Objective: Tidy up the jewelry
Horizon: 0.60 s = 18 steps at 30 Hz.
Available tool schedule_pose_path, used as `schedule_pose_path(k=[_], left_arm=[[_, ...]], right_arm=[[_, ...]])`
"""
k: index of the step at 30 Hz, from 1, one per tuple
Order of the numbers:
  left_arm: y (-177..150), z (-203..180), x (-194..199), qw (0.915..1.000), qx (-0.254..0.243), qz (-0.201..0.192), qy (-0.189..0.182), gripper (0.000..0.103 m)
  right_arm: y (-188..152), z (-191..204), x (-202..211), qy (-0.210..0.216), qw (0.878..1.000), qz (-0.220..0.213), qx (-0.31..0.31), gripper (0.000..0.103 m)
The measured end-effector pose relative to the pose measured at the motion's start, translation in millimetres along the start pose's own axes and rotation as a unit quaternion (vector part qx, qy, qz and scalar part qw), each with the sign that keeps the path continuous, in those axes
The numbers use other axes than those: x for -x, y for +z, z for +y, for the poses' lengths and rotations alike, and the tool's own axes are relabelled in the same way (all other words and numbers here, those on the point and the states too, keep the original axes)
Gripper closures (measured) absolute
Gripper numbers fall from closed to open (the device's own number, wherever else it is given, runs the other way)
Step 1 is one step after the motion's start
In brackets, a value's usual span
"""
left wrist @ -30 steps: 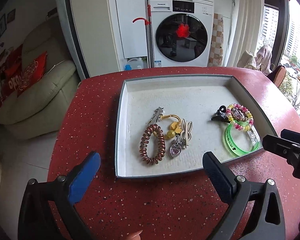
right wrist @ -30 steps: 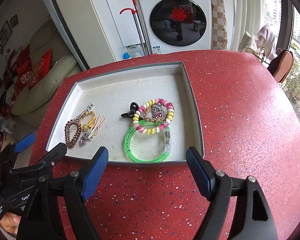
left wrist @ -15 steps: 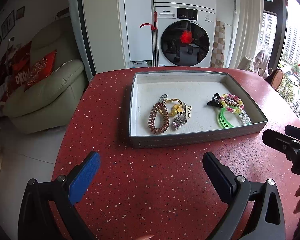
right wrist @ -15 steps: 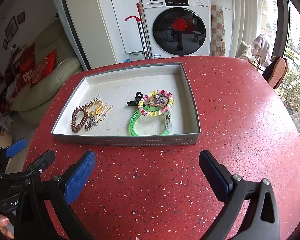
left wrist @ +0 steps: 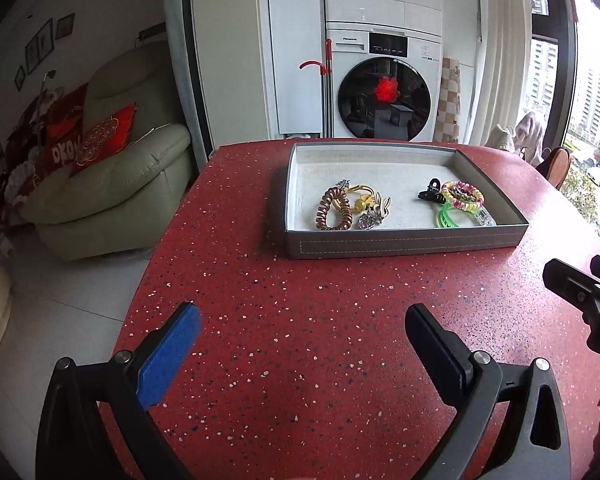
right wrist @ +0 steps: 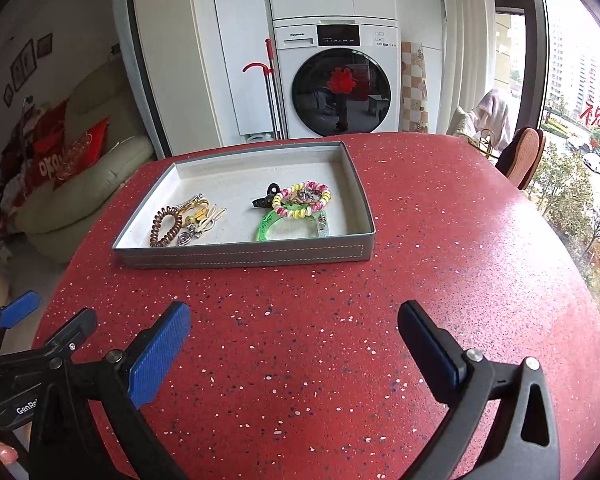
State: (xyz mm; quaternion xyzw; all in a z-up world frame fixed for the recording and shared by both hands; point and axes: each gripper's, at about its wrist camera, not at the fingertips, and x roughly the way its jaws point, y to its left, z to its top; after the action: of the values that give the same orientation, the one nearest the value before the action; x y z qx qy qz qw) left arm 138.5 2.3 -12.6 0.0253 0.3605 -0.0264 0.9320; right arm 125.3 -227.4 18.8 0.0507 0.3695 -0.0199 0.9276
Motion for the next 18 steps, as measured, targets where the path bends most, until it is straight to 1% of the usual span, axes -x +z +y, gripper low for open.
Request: schedule_pose_path(k=[5, 11, 18], left_arm=[[1, -5, 11, 0.9997, -0.005, -0.020, 0.010, 0.000], [1, -13, 25, 0.9990, -0.014, -0.040, 0.013, 0.000], [-1, -14, 31, 0.9989, -0.011, -0.044, 0.013, 0.000]], right_arm=[[-2, 1, 15, -0.032, 0.999, -0.029, 0.015, 0.000], [-2, -1, 30, -0.040, 0.998, -0.048, 0.016, 0.000], [-4, 1, 39, -0.043, 0.997, -0.059, 0.020, 0.000]])
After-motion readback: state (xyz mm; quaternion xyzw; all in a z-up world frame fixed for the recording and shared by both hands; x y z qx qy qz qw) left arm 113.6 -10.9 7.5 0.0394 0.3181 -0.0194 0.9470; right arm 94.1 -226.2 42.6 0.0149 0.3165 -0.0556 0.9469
